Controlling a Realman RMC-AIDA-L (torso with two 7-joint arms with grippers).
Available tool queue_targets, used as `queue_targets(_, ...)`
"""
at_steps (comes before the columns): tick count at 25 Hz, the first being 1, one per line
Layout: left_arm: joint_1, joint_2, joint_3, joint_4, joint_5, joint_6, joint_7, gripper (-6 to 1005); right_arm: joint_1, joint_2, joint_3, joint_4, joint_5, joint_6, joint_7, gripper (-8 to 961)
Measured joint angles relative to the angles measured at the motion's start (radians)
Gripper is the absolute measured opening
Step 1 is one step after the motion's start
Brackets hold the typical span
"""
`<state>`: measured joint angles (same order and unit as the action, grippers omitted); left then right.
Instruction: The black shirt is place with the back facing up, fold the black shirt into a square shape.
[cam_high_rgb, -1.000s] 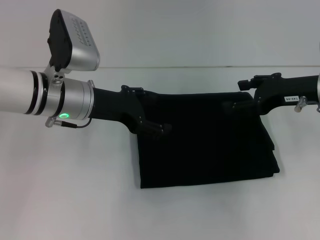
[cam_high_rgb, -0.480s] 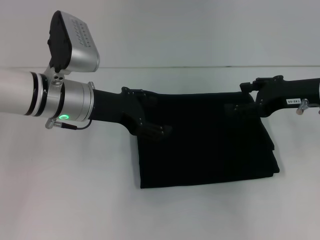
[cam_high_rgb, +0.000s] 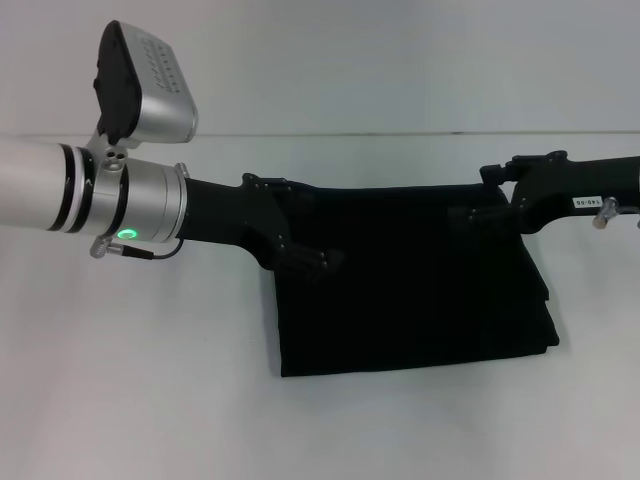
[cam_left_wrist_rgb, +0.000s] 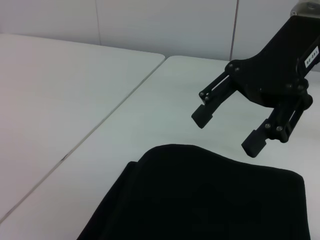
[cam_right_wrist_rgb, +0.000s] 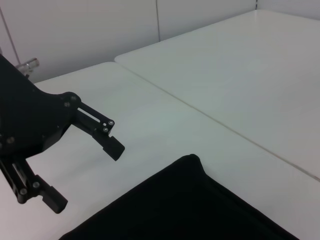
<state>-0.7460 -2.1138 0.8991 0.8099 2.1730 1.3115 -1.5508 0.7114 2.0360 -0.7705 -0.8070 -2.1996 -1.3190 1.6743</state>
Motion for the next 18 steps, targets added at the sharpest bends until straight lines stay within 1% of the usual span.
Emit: queue_targets(18, 0.001, 0.0, -0.003, 0.0, 0.003, 0.008, 0.0, 919, 0.0, 0.001, 0.005, 0.005, 0.0, -0.003, 0.002, 868)
